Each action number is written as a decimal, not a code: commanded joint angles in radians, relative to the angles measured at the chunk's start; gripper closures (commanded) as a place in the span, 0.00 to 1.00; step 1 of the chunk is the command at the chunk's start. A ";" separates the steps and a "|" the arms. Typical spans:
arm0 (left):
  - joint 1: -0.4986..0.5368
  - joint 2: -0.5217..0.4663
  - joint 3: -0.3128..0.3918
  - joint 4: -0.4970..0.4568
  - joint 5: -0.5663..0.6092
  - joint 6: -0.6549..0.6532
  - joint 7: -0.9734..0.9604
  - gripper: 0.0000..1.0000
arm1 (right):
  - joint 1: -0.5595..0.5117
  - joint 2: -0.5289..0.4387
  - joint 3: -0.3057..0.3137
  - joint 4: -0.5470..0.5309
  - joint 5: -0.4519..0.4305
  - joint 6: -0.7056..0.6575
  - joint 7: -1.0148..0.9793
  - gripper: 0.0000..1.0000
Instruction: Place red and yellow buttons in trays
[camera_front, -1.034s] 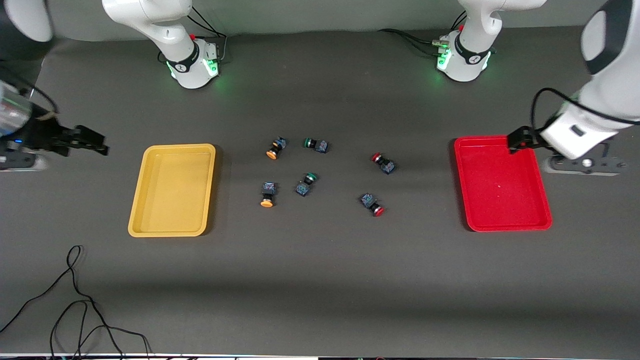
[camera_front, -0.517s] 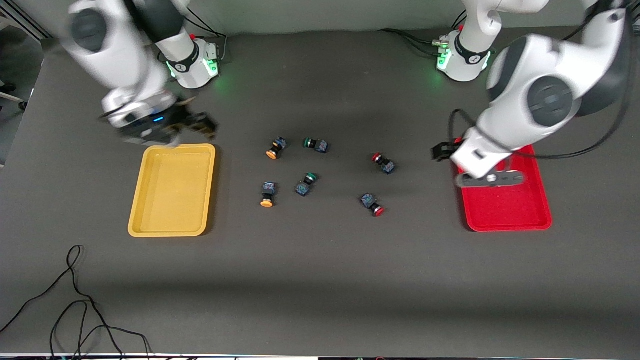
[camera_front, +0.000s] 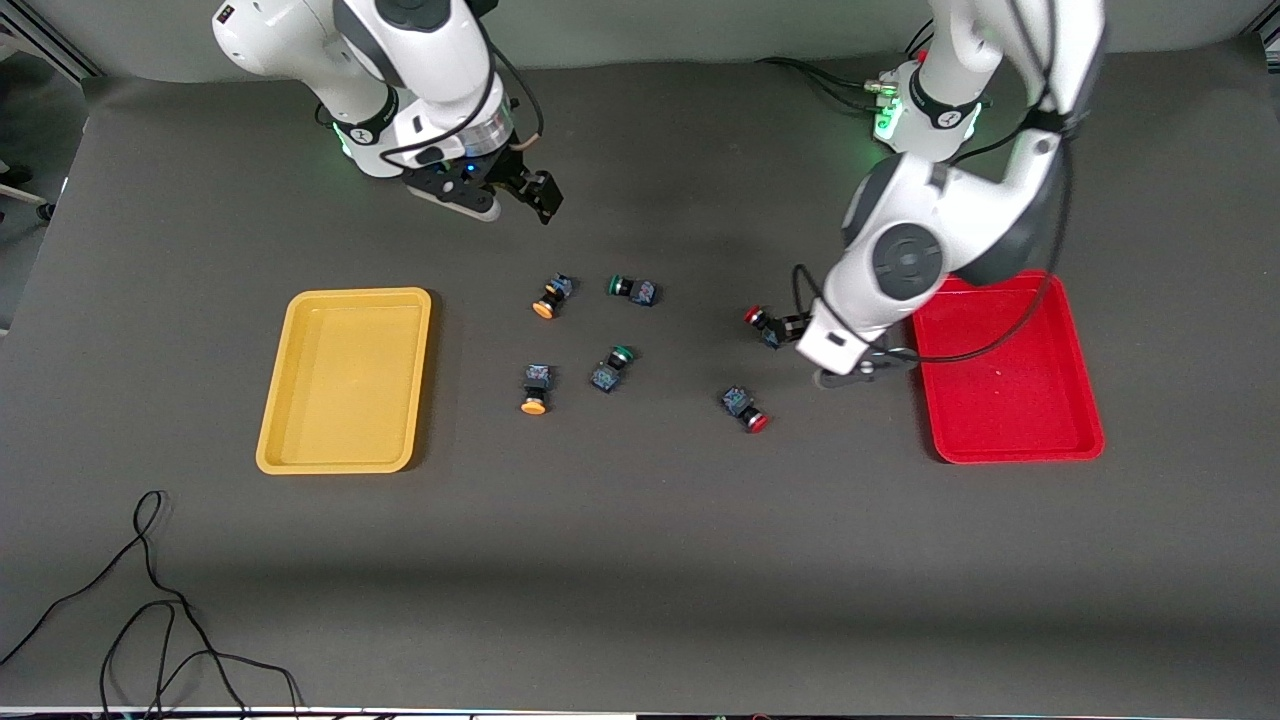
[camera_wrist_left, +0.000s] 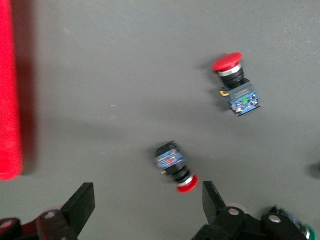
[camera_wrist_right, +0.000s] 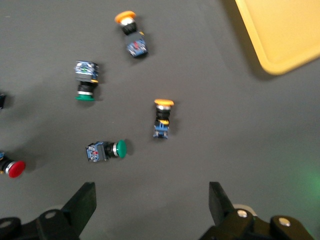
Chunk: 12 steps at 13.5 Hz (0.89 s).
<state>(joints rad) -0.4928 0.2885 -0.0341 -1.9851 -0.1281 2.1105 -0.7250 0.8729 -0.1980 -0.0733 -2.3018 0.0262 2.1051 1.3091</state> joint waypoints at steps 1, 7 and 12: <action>-0.085 0.055 0.008 -0.061 -0.010 0.165 -0.114 0.06 | 0.031 0.017 -0.014 -0.071 -0.005 0.091 0.119 0.00; -0.122 0.092 0.008 -0.173 -0.056 0.351 -0.097 0.07 | 0.029 0.277 -0.017 -0.203 -0.005 0.520 0.141 0.00; -0.122 0.090 0.008 -0.227 -0.056 0.393 -0.085 0.23 | 0.029 0.497 -0.019 -0.194 -0.003 0.731 0.142 0.00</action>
<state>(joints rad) -0.5980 0.3998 -0.0367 -2.1692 -0.1695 2.4624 -0.8206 0.8896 0.2423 -0.0832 -2.5231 0.0262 2.8007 1.4198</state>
